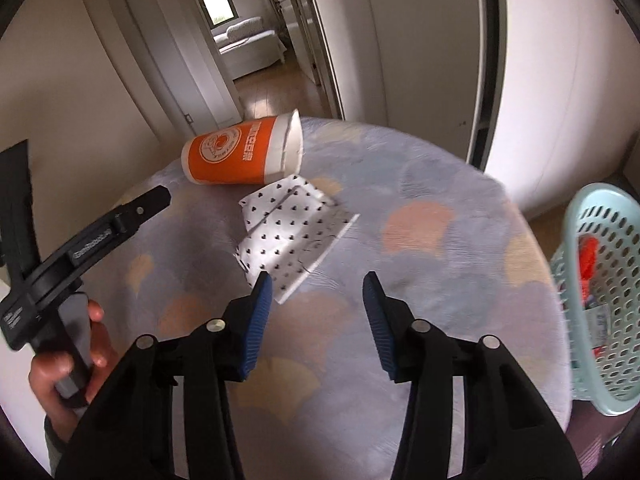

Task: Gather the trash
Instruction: 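Move both open tools back to the table, then grasp the orange paper cup with the left tool while the right tool grasps the dotted paper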

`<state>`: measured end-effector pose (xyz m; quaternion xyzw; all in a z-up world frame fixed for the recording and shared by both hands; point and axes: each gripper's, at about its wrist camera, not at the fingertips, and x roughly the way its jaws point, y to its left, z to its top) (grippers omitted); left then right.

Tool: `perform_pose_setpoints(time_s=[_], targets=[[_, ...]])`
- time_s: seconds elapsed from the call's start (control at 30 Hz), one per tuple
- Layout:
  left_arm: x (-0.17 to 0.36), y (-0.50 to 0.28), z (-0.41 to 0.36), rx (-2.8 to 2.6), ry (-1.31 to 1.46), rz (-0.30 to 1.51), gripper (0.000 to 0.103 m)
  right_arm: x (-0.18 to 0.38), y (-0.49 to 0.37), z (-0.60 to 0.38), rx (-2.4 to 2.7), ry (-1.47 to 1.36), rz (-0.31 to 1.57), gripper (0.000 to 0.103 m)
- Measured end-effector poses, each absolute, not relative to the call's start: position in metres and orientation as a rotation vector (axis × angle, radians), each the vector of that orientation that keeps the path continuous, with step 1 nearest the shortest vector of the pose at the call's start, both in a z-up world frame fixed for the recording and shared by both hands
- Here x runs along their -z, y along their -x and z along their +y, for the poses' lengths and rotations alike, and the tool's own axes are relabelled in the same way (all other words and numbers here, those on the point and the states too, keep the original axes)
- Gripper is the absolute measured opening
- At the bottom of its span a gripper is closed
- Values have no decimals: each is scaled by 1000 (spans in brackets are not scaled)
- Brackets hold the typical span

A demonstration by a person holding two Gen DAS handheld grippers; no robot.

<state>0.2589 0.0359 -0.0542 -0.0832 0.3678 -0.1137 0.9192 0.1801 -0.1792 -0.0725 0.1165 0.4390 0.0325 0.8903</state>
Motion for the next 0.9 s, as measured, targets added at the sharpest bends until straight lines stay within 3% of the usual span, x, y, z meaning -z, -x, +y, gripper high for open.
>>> perform_pose_setpoints(time_s=[0.3, 0.37, 0.43, 0.53, 0.63, 0.9], targets=[[38, -296, 32, 386, 178, 781, 72, 94, -208, -159, -76, -334, 960, 42], [44, -304, 29, 393, 184, 795, 72, 93, -212, -153, -56, -309, 948, 36], [48, -314, 27, 410, 201, 813, 72, 93, -216, -150, -39, -301, 947, 20], [53, -315, 26, 434, 196, 828, 72, 95, -215, -153, -15, -305, 932, 10], [56, -315, 19, 474, 178, 835, 72, 92, -208, -165, 5, -341, 916, 5], [54, -289, -8, 662, 73, 829, 72, 82, -193, -215, 119, -330, 906, 4]])
